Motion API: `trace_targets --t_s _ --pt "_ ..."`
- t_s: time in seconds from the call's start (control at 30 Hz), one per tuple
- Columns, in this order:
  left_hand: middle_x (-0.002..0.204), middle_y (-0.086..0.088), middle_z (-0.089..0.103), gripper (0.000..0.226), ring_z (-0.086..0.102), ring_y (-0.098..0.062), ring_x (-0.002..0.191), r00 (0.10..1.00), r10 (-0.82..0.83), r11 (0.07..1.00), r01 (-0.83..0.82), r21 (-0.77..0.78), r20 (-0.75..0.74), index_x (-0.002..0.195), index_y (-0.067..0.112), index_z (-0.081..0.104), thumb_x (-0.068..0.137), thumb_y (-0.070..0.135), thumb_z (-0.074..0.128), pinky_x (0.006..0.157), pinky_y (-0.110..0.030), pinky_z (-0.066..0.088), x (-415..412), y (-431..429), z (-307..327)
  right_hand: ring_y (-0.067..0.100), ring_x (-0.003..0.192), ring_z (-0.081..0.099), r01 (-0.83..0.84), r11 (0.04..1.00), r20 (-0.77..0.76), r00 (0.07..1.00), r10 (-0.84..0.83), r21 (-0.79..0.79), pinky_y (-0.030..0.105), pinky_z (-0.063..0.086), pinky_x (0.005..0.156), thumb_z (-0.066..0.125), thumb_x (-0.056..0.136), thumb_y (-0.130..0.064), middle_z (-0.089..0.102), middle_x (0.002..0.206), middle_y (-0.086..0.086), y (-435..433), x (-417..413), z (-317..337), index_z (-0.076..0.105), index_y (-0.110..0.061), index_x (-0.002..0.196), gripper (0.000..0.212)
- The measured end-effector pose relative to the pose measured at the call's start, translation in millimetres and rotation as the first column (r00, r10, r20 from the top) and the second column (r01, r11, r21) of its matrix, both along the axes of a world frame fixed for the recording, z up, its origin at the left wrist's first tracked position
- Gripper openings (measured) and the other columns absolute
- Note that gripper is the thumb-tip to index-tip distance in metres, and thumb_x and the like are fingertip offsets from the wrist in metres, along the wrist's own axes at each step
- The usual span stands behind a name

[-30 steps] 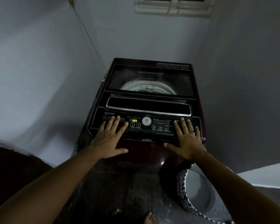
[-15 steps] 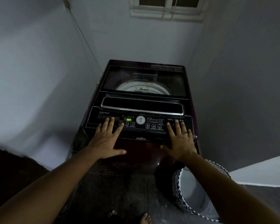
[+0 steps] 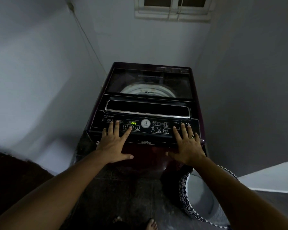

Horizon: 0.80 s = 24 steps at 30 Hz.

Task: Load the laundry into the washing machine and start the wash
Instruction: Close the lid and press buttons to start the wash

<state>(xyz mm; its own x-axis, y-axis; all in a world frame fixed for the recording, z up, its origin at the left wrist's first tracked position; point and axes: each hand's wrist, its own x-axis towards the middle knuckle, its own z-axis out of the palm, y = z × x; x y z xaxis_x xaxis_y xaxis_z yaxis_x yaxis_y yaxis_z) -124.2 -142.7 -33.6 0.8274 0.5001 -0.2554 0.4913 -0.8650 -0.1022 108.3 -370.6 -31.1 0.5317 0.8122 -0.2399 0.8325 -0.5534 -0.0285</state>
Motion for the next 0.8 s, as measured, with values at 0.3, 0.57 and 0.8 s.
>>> trace_targets --t_s 0.3,0.57,0.8 --pt "0.161 -0.028 -0.018 0.127 -0.011 -0.048 0.149 1.0 0.019 1.0 -0.019 0.008 0.005 0.151 0.037 -0.025 0.064 0.096 0.045 0.118 -0.065 0.013 2.1 -2.0 2.2 0.038 0.154 -0.018 0.006 1.0 -0.026 1.0 -0.006 -0.002 0.06 0.003 0.124 0.048 0.073 -0.089 -0.021 0.167 0.016 0.3 -0.5 4.3 -0.016 -0.025 0.16 0.126" --pt "0.161 -0.028 -0.017 0.126 -0.01 -0.049 0.149 1.0 0.02 1.0 -0.021 0.011 0.019 0.153 0.037 -0.022 0.064 0.095 0.046 0.118 -0.066 0.013 2.1 -2.6 1.0 0.038 0.154 -0.018 0.005 1.0 -0.022 1.0 -0.005 -0.005 0.06 0.003 0.124 0.049 0.073 -0.09 -0.021 0.167 0.016 0.0 -0.3 2.5 -0.018 -0.026 0.16 0.127" --pt "0.161 -0.029 -0.017 0.128 -0.011 -0.05 0.149 0.999 0.026 0.999 -0.027 0.026 0.035 0.153 0.037 -0.023 0.062 0.096 0.045 0.117 -0.067 0.013 2.3 -2.8 -4.0 0.038 0.154 -0.019 0.011 1.0 -0.029 1.0 -0.011 -0.015 0.061 0.003 0.124 0.042 0.068 -0.093 -0.021 0.167 0.016 0.6 -1.2 3.8 -0.018 -0.026 0.16 0.129"
